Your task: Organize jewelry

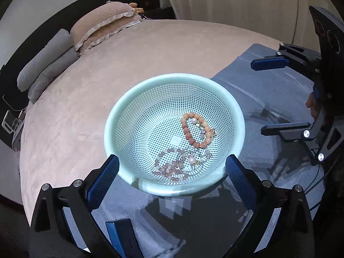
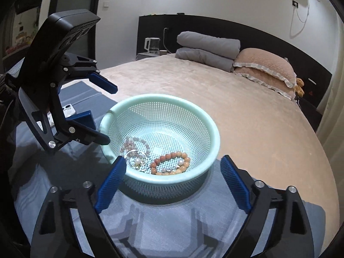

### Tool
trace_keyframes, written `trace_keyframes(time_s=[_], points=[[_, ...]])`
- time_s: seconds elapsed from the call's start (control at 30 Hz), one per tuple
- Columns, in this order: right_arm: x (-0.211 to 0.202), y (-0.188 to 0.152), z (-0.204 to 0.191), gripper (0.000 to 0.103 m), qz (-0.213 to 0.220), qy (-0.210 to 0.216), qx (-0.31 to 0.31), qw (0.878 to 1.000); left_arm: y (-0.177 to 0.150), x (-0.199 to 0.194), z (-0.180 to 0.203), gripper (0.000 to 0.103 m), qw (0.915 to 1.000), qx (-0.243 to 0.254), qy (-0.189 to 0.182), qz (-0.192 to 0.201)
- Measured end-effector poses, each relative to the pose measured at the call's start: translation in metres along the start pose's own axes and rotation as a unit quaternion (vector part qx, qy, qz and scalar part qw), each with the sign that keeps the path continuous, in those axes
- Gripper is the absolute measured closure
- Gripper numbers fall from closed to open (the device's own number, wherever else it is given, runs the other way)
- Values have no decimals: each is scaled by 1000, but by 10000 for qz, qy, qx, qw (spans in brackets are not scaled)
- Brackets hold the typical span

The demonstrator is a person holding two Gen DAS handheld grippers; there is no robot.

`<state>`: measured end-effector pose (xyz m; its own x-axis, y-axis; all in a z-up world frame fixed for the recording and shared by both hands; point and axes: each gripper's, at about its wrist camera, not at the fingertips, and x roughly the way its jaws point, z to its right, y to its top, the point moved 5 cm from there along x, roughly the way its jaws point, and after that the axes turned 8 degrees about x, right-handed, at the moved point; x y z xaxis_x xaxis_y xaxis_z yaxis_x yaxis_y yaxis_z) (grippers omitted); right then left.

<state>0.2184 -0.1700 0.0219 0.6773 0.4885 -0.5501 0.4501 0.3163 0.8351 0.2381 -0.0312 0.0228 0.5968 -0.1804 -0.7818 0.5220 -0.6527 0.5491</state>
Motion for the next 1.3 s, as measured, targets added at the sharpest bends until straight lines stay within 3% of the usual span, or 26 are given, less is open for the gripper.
trace_keyframes(time_s=[0.13, 0.23, 0.5, 0.8, 0.9, 1.13, 1.3], points=[[-13, -3, 4, 14, 7, -226, 59, 9997, -3, -16, 1, 6, 9993, -266, 183, 189], [-23, -8, 7, 12, 9, -402, 141, 9991, -4, -29, 2, 6, 9960, -477, 651, 394], [-53, -30, 5, 9, -18, -617, 347, 9975, -27, -53, 17, 6, 9865, -1060, 1144, 494], [-78, -76, -8, 9, -256, -839, 936, 9917, -76, -54, 63, 6, 9816, -1486, 1135, 379], [-78, -89, -15, 9, -457, -849, 1132, 9889, -86, -59, 79, 6, 9787, -1551, 1293, 377], [-83, -119, -29, 9, -713, -1062, 1512, 9802, -102, -68, 120, 6, 9803, -1496, 1200, 469], [-93, -128, -29, 9, -601, -1295, 1646, 9760, -105, -83, 124, 6, 9699, -1602, 1698, 694]])
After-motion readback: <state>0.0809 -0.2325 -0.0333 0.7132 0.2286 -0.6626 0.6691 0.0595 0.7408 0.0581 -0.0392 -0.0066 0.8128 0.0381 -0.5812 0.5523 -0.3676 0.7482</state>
